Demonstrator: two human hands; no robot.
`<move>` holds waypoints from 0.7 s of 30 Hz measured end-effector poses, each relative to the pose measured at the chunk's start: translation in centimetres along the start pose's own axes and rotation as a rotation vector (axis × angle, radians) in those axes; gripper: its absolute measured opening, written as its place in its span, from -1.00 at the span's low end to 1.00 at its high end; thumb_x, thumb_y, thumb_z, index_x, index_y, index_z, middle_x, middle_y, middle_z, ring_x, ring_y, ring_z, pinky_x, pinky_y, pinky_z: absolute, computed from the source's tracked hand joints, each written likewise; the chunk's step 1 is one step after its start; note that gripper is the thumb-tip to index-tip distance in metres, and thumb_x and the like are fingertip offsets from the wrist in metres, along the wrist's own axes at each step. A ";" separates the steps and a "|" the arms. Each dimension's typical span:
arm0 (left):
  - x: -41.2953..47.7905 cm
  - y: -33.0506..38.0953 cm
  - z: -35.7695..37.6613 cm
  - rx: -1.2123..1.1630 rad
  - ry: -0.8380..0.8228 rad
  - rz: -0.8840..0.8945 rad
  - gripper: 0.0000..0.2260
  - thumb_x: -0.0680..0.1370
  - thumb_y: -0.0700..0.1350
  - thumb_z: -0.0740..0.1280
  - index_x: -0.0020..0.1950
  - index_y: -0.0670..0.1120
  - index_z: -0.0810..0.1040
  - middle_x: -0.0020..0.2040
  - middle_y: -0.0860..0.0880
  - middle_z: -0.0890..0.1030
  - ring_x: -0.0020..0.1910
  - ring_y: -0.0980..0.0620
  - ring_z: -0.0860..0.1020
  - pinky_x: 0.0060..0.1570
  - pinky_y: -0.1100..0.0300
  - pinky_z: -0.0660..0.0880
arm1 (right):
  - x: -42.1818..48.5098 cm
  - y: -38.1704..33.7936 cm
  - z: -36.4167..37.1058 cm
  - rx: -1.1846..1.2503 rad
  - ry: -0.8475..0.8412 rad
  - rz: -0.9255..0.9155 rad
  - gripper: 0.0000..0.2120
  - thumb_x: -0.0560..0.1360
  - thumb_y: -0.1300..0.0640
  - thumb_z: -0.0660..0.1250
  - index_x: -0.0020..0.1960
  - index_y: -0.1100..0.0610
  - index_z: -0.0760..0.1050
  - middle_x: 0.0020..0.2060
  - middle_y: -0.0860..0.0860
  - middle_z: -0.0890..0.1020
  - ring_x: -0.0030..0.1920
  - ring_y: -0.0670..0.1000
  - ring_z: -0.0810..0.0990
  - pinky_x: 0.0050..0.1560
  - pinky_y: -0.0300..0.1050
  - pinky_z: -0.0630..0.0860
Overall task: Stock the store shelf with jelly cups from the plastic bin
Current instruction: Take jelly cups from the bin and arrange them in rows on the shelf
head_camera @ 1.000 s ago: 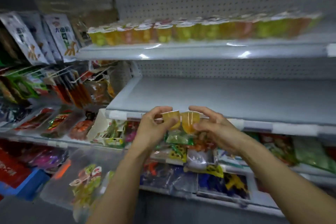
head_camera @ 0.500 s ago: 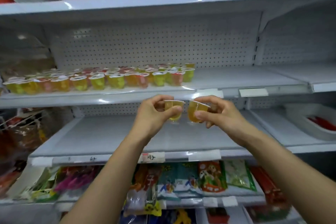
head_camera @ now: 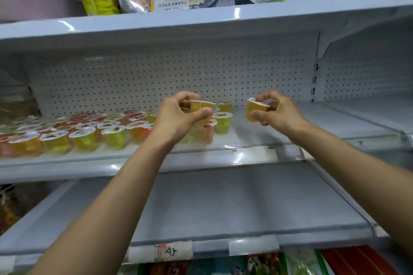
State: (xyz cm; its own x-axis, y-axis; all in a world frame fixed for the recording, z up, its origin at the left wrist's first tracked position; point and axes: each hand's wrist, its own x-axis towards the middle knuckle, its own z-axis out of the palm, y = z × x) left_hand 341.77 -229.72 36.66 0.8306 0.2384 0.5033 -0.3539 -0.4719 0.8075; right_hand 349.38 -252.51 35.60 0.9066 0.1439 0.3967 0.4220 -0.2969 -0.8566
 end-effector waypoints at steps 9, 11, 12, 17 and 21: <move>8.2 -3.3 -0.9 0.045 0.011 0.003 -0.71 0.39 -0.02 0.56 0.06 0.03 0.61 -0.09 0.01 0.66 -0.11 -0.02 0.64 -0.20 0.12 0.59 | 11.5 4.2 5.1 -0.302 -0.070 -0.061 -0.64 0.34 0.17 0.54 0.07 0.08 0.50 -0.05 0.02 0.55 -0.16 -0.01 0.53 -0.08 -0.13 0.52; 9.5 -3.7 -0.8 0.059 0.009 0.005 -0.70 0.40 -0.02 0.54 0.10 0.02 0.61 -0.06 0.01 0.65 -0.11 -0.01 0.65 -0.31 0.24 0.52 | 12.9 4.8 5.9 -0.324 -0.111 -0.050 -0.65 0.35 0.09 0.54 0.07 0.05 0.50 -0.02 0.01 0.55 -0.06 0.02 0.56 0.01 -0.10 0.55; 10.0 -3.9 -0.6 0.063 0.009 0.010 -0.69 0.41 -0.03 0.54 0.11 0.00 0.61 -0.05 0.01 0.65 -0.12 -0.01 0.65 -0.33 0.27 0.51 | 13.4 5.1 6.2 -0.325 -0.127 -0.040 -0.65 0.35 0.08 0.54 0.06 0.02 0.50 0.02 0.02 0.57 -0.01 0.04 0.58 0.06 -0.07 0.57; 11.6 -4.5 0.3 0.061 -0.005 0.001 -0.71 0.39 -0.05 0.55 0.06 0.00 0.60 -0.02 -0.06 0.64 -0.14 -0.04 0.65 -0.39 0.24 0.55 | 14.7 6.3 7.0 -0.344 -0.151 -0.038 -0.72 0.39 0.08 0.50 0.05 0.03 0.51 0.08 0.05 0.58 0.03 0.04 0.56 -0.03 -0.19 0.50; 11.9 -4.7 0.9 0.068 -0.018 -0.019 -0.70 0.37 -0.03 0.57 0.04 0.00 0.59 -0.05 -0.03 0.63 -0.11 -0.05 0.64 -0.11 -0.01 0.65 | 14.7 6.3 6.8 -0.385 -0.194 -0.060 -0.70 0.41 0.06 0.50 0.10 0.02 0.52 0.15 0.04 0.56 0.02 -0.01 0.51 -0.04 -0.25 0.39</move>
State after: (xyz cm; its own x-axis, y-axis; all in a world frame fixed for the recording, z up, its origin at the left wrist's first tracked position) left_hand 353.72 -225.40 38.54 0.8445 0.2328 0.4823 -0.3085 -0.5245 0.7935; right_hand 365.33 -245.87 33.84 0.8782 0.3350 0.3413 0.4782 -0.6078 -0.6339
